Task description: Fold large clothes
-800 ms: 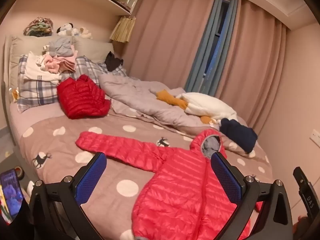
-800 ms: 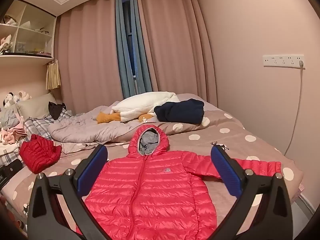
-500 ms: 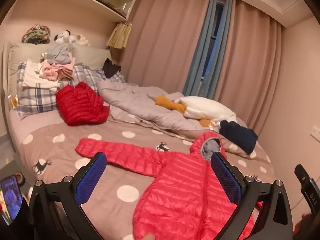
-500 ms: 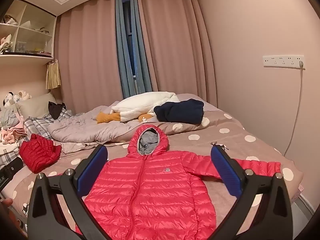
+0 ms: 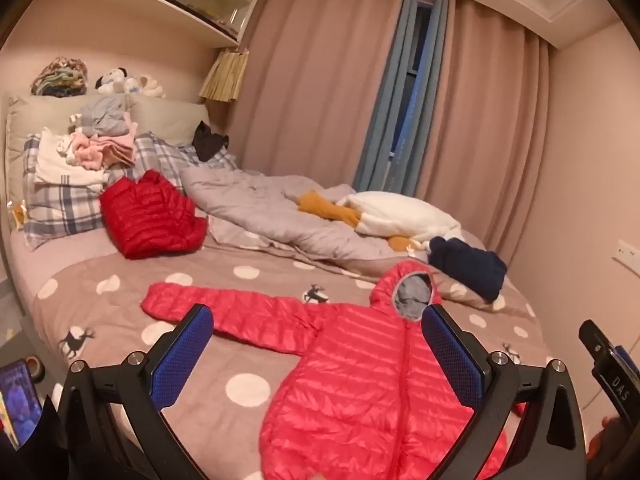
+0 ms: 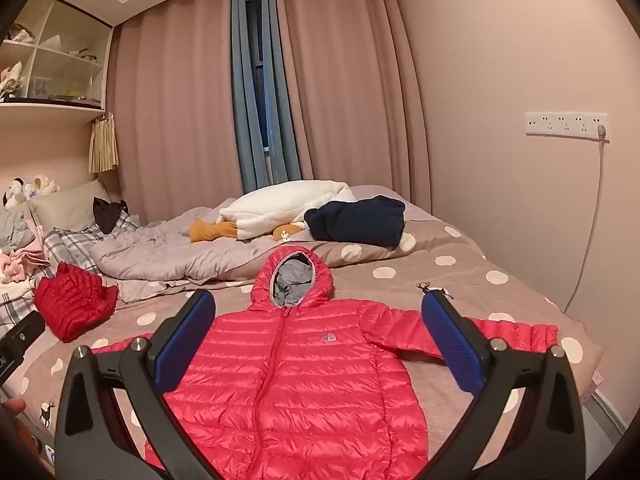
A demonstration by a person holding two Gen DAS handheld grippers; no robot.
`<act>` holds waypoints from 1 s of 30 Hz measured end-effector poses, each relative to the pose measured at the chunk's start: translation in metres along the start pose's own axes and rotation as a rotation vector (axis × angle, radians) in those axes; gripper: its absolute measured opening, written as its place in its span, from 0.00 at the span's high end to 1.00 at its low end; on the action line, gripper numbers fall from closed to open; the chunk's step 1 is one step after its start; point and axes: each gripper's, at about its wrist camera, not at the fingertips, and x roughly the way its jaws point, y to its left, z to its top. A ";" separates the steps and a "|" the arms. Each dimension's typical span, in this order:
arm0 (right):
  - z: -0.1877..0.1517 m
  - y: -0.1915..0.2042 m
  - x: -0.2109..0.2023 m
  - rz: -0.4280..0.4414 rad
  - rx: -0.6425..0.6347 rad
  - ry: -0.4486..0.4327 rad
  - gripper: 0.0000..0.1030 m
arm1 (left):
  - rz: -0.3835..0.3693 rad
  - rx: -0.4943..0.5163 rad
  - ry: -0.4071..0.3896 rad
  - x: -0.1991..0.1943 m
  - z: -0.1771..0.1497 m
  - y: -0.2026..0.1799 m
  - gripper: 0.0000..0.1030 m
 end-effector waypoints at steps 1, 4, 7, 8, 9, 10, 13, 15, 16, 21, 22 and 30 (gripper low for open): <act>0.000 0.000 0.001 -0.001 -0.002 0.001 0.00 | 0.001 0.002 0.000 0.000 0.000 0.000 0.00; -0.002 0.001 0.001 -0.005 -0.004 -0.001 0.00 | 0.000 0.002 0.011 0.002 0.002 0.001 0.00; -0.003 0.001 0.002 -0.008 -0.007 0.000 0.00 | -0.013 0.005 0.016 0.003 0.001 0.001 0.00; -0.003 0.001 0.002 -0.009 -0.006 0.001 0.00 | -0.017 0.007 0.015 0.002 0.001 0.000 0.00; -0.003 0.001 0.002 -0.010 -0.005 0.002 0.00 | -0.017 0.008 0.015 0.002 0.001 0.000 0.00; -0.004 0.000 0.002 -0.012 -0.006 0.004 0.00 | -0.019 0.008 0.013 0.002 0.001 0.000 0.00; -0.005 0.001 0.002 -0.019 -0.008 0.006 0.00 | -0.021 0.010 0.011 0.002 0.001 -0.002 0.00; -0.006 0.001 0.001 -0.023 -0.009 0.007 0.00 | -0.025 0.009 0.012 0.002 0.001 -0.002 0.00; -0.006 0.002 0.002 -0.024 -0.010 0.008 0.00 | -0.026 0.009 0.013 0.002 0.001 -0.003 0.00; -0.008 0.005 -0.001 -0.023 -0.025 0.012 0.00 | -0.021 0.014 0.015 0.002 0.001 -0.004 0.00; -0.008 0.006 0.000 -0.024 -0.027 0.013 0.00 | -0.022 0.016 0.016 0.002 0.001 -0.004 0.00; -0.008 0.005 0.002 -0.026 -0.026 0.017 0.00 | -0.024 0.023 0.014 -0.001 -0.001 -0.001 0.00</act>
